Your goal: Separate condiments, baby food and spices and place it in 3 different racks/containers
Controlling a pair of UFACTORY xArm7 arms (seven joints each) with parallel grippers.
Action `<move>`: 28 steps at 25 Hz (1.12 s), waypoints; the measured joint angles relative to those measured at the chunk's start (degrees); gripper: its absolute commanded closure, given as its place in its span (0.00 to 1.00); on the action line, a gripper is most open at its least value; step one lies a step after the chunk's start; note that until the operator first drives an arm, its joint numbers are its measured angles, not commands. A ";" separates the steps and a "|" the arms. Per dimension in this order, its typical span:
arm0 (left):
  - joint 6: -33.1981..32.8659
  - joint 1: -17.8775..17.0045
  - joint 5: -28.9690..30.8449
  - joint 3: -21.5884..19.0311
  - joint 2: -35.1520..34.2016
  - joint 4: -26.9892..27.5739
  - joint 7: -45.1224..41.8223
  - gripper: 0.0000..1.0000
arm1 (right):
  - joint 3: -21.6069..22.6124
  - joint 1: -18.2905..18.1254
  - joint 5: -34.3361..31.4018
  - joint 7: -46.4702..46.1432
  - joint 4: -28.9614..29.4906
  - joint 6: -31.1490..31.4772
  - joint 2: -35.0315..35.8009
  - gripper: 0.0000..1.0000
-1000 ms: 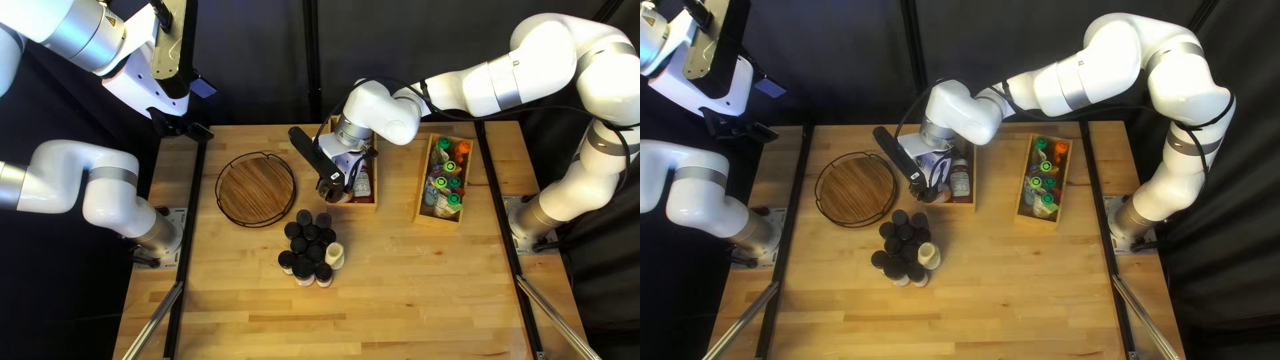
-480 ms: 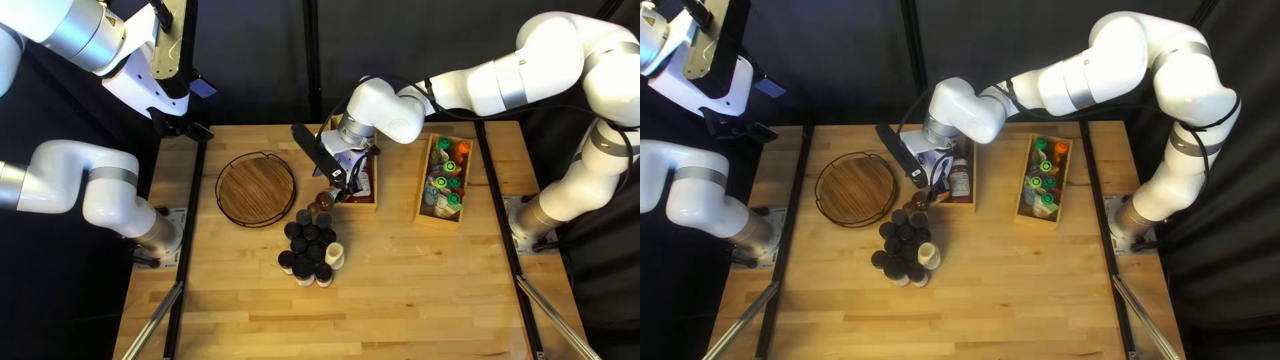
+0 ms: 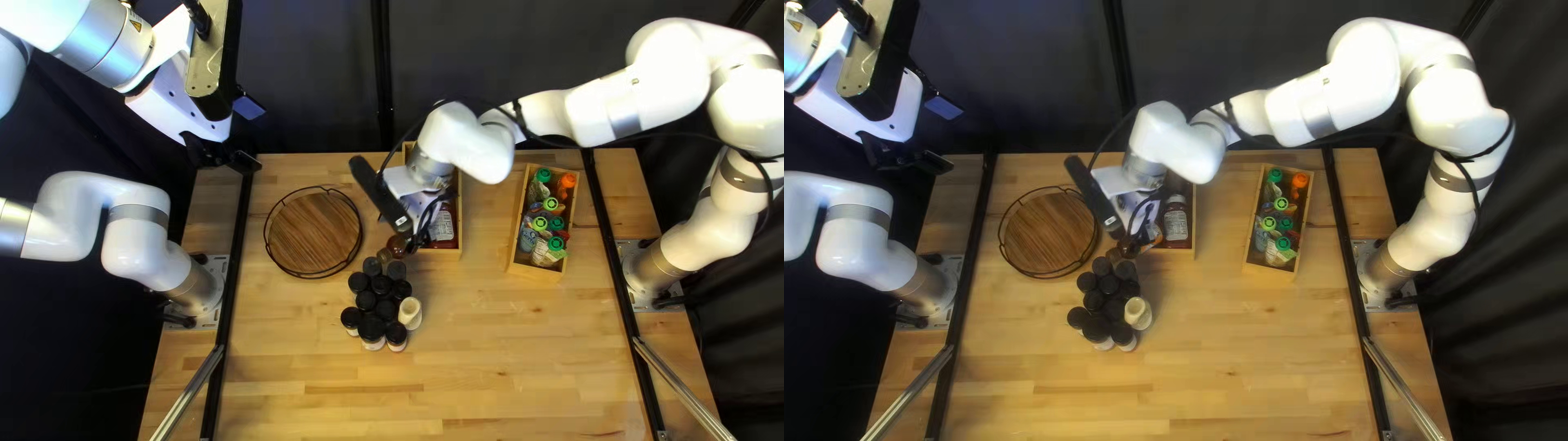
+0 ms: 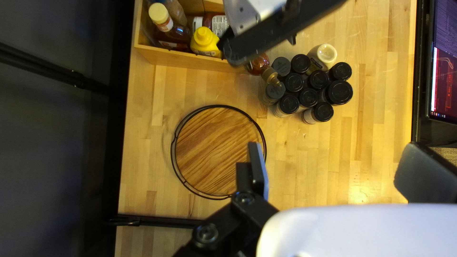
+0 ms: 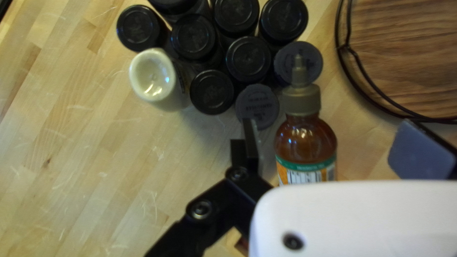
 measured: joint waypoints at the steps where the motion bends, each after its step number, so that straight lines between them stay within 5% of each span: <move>1: 0.00 0.00 0.00 0.00 0.00 0.00 0.00 0.00 | -0.31 0.54 -0.59 0.60 0.58 -0.12 -0.85 0.00; 13: 0.00 0.00 0.00 0.00 0.00 0.00 0.00 0.00 | -2.92 4.38 -4.96 4.89 4.12 -0.70 -5.72 0.08; 15: 0.00 0.00 0.00 0.00 0.00 0.00 0.00 0.00 | -3.17 4.69 -5.30 5.32 4.37 -0.73 -6.03 0.23; 16: 0.00 0.00 0.00 0.00 0.00 0.00 0.00 0.00 | -3.30 4.86 -5.47 5.53 4.50 -0.74 -6.20 0.75; 17: 0.00 0.00 0.00 0.00 0.00 0.00 0.00 0.00 | -3.41 5.01 -5.62 5.72 4.60 -0.74 -6.34 0.96; 28: 0.00 0.00 0.00 0.00 0.00 0.00 0.00 0.00 | -3.23 4.65 -5.47 5.29 2.28 -1.28 -4.10 1.00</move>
